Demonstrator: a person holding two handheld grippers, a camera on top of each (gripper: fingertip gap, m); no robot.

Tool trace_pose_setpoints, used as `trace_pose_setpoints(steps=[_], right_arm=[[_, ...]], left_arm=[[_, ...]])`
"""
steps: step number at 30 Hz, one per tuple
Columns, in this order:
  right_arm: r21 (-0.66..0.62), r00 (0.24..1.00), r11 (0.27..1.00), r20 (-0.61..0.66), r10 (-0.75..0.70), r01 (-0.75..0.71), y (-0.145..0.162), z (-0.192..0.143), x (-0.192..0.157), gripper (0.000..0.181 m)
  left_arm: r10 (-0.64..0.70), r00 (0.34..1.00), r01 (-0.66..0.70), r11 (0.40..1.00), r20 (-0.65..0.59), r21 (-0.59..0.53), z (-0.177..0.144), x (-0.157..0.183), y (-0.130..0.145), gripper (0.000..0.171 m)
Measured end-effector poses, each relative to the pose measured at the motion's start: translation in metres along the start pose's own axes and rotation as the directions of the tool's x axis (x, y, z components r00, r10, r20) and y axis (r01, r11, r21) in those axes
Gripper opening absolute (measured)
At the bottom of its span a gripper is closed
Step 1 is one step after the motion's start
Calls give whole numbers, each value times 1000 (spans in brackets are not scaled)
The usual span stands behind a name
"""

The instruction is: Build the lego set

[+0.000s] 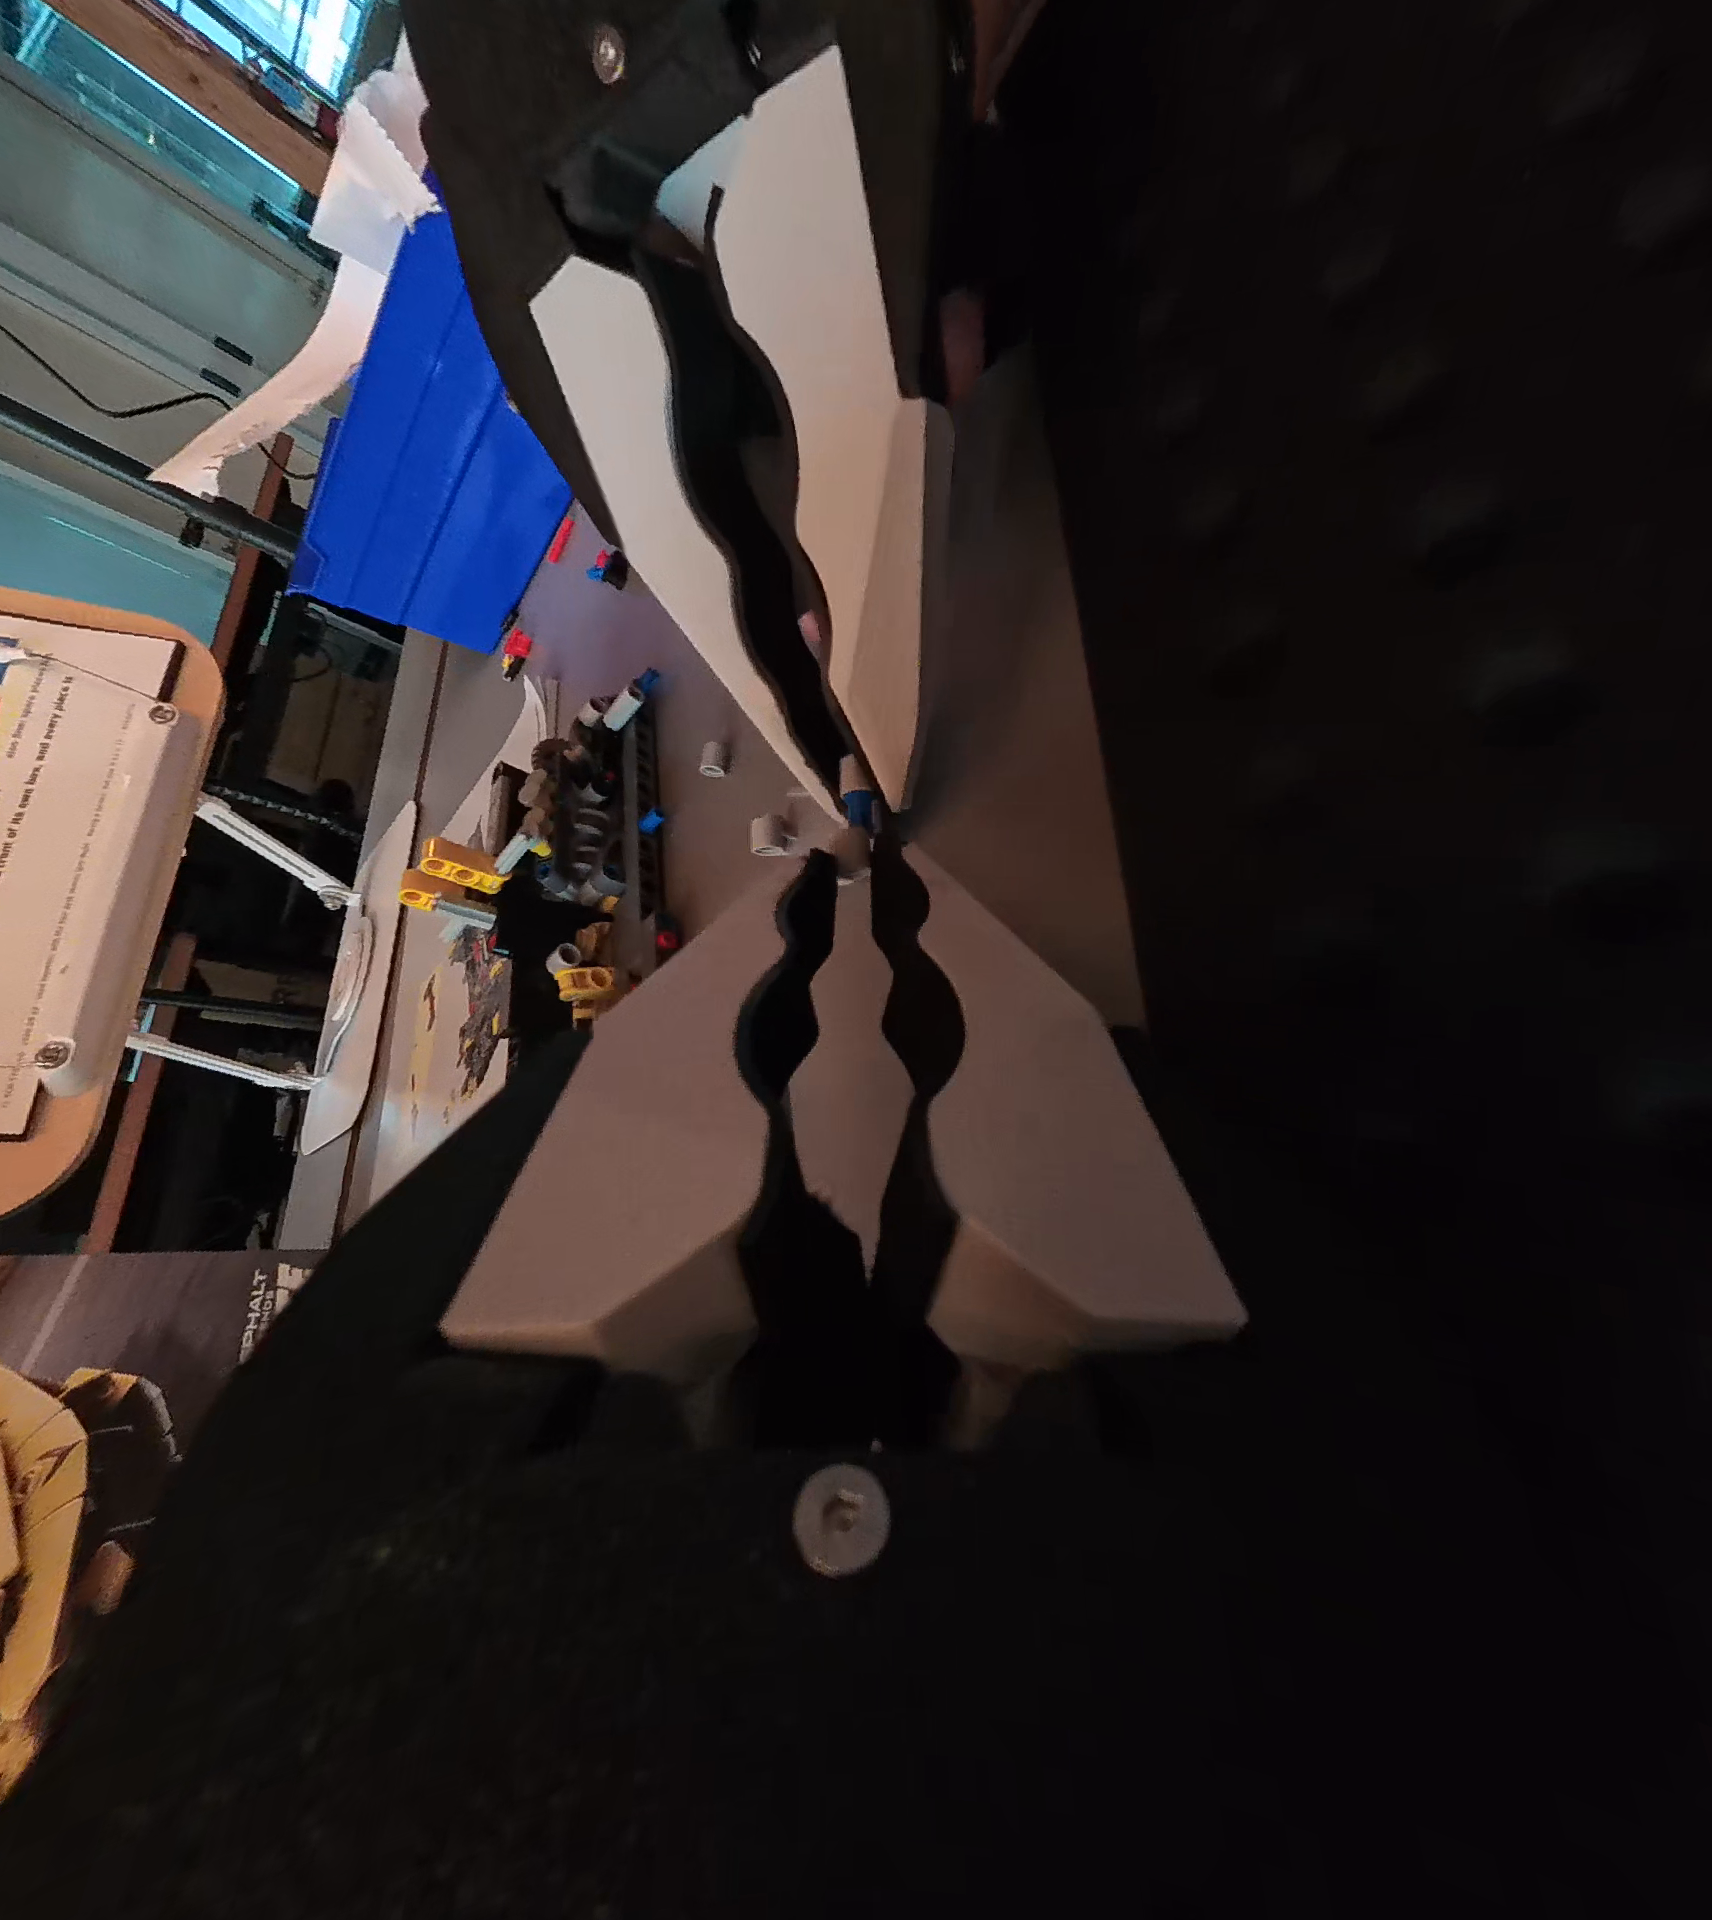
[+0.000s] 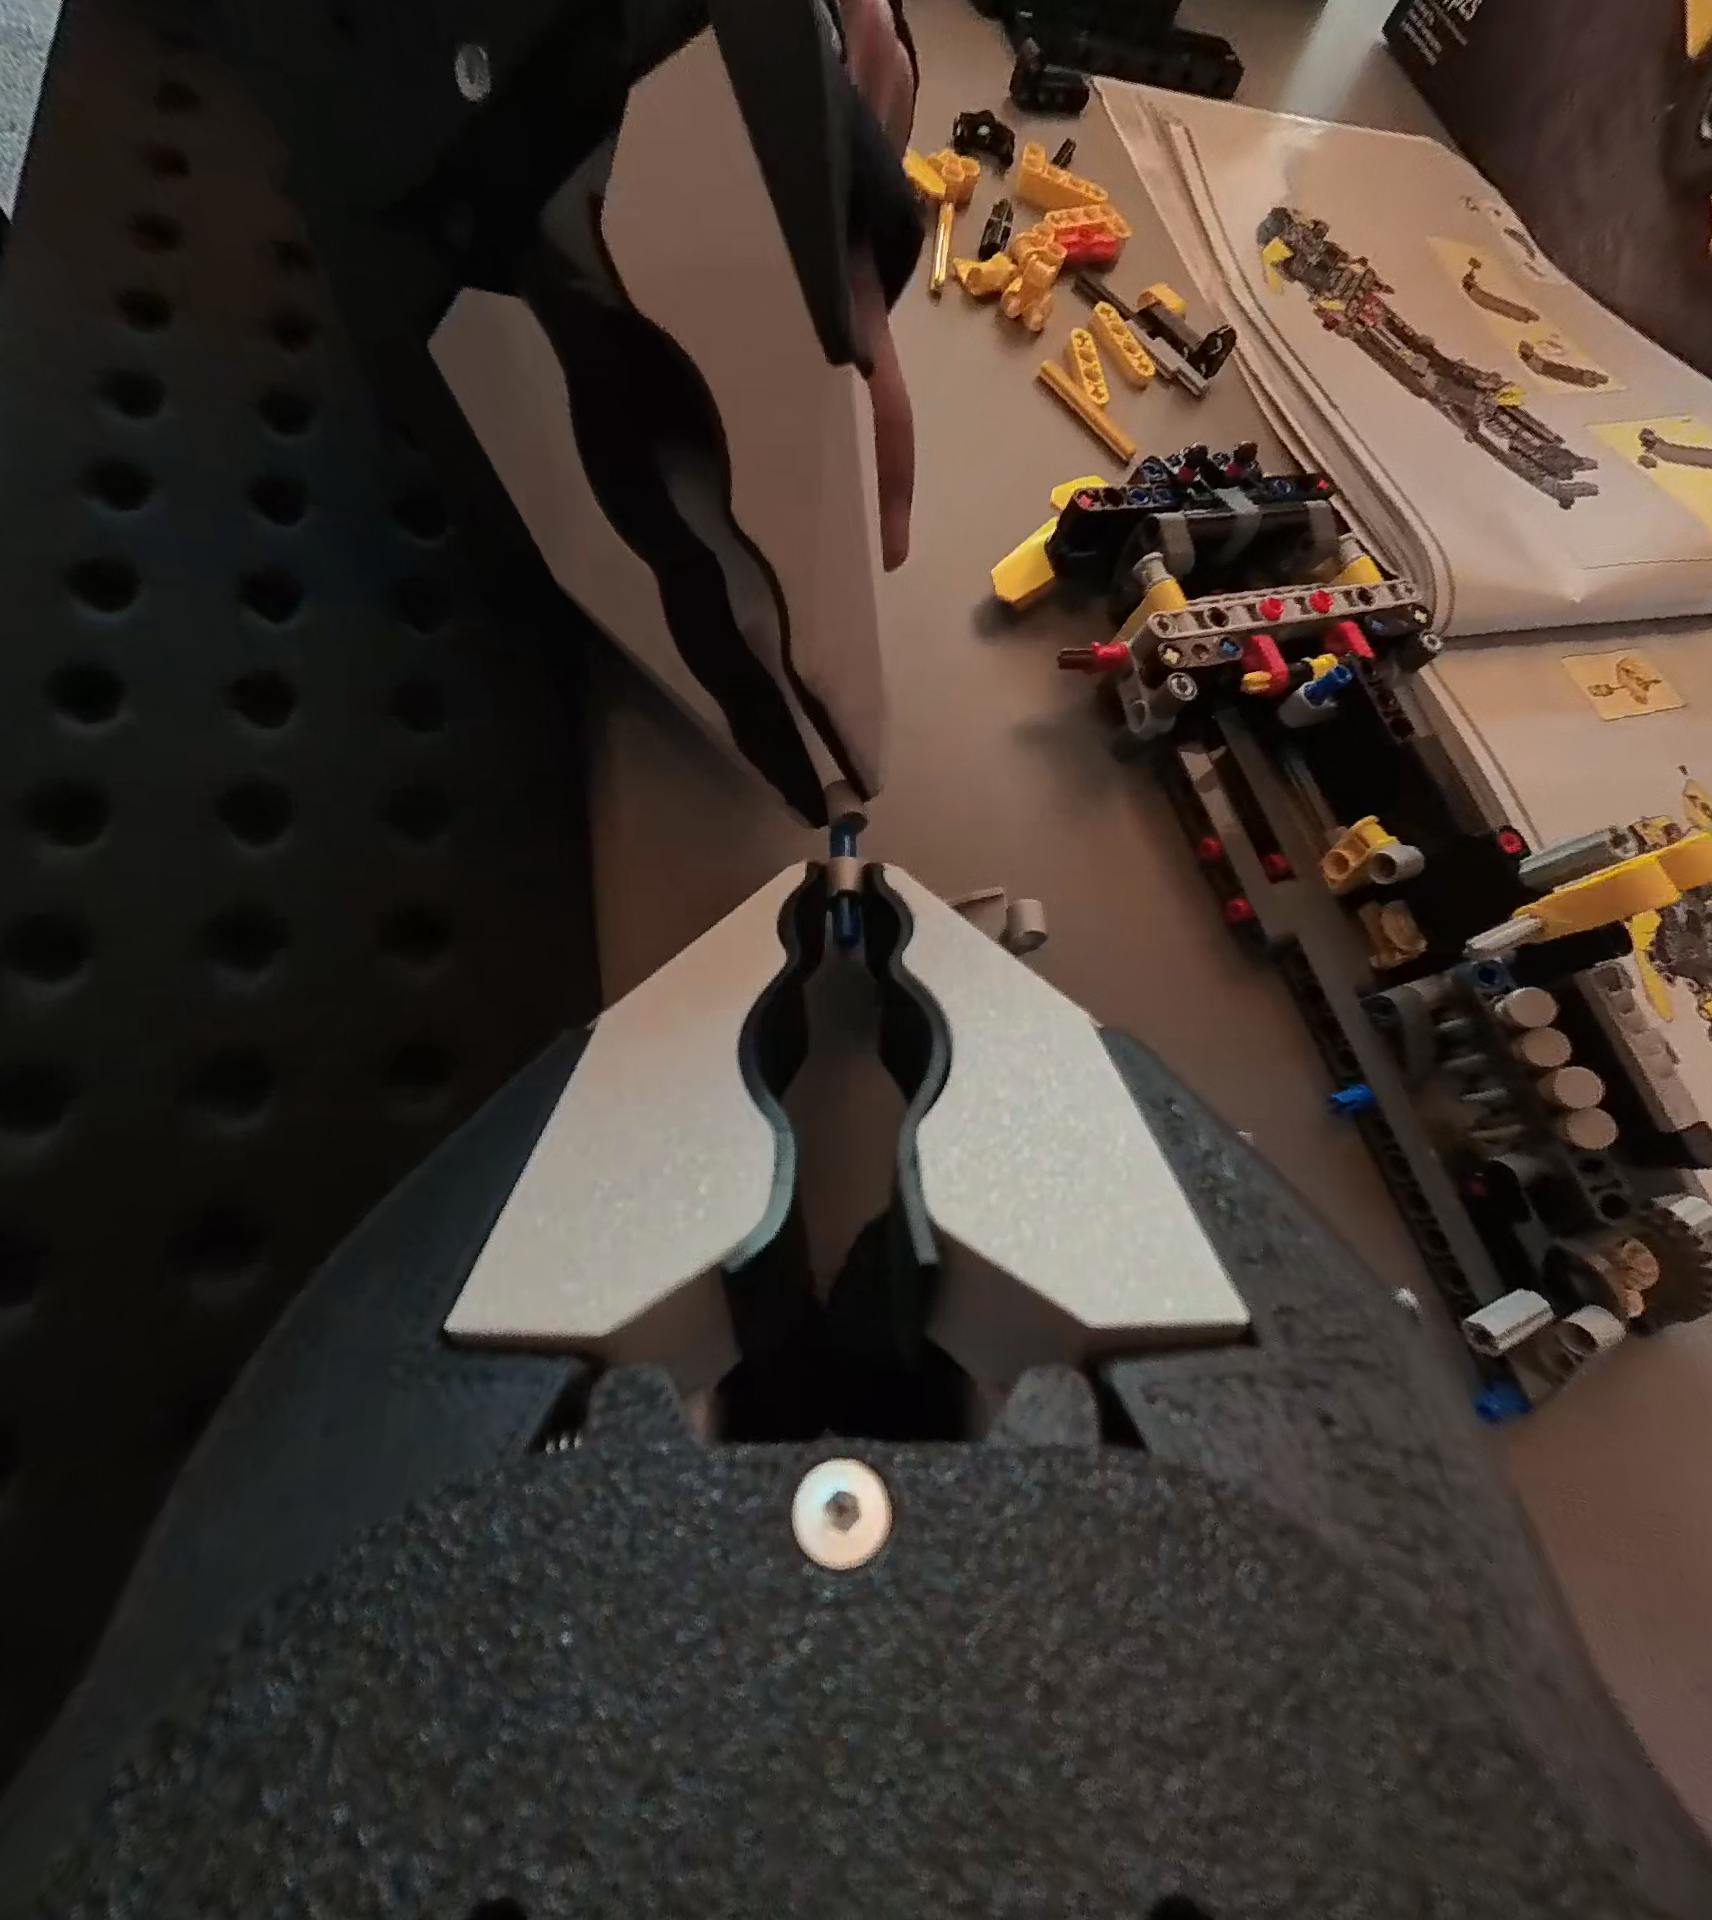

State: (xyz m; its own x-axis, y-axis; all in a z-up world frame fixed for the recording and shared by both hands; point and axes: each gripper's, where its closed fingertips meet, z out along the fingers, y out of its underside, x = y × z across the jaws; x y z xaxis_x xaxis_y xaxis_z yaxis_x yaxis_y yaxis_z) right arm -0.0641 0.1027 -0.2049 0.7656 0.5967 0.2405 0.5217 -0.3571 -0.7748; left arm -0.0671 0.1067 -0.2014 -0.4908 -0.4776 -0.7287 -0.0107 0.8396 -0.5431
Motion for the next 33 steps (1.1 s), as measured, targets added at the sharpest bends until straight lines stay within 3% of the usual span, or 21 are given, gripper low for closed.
trace_pose_setpoints(steps=[23, 33], right_arm=[[-28, 999, 998, -9, -54, 54, 2, 3, -3, 8], [-214, 995, 976, -81, -61, 43, 2, 1, 3, 7]], left_arm=[[38, 999, -39, 999, -36, -26, 3, 7, 3, 5], [217, 975, -210, 972, 56, -109, 1, -2, 2, 5]])
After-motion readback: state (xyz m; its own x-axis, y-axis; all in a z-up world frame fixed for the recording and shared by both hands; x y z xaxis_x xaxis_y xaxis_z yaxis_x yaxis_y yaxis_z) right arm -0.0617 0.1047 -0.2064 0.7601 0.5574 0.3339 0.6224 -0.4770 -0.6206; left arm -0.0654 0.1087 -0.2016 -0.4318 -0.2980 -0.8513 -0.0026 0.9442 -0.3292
